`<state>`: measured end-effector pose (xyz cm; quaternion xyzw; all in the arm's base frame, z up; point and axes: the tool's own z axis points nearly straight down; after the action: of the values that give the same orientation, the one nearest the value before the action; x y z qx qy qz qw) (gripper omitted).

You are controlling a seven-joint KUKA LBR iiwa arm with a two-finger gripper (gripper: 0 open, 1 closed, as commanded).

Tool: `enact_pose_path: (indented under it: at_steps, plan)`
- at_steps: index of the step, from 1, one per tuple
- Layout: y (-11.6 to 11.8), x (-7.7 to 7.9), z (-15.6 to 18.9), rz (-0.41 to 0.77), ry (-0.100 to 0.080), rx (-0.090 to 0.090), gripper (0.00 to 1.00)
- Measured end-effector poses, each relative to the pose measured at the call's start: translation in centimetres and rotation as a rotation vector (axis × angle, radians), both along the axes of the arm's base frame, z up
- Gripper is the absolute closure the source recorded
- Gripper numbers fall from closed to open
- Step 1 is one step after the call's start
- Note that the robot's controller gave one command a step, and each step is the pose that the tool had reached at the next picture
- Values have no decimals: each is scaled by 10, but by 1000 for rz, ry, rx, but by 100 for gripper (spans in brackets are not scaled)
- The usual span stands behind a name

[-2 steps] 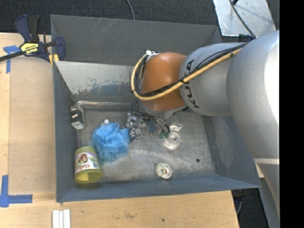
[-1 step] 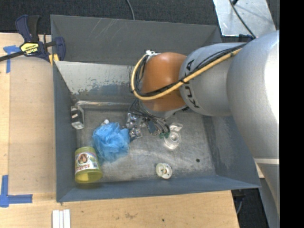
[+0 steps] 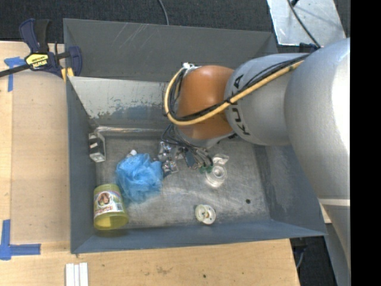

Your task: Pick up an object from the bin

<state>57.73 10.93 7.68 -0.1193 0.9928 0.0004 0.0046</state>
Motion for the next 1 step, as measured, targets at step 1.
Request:
enact_pose_path:
  at_steps: [1]
  plan:
    - [0,0,3,1,2,-1,100]
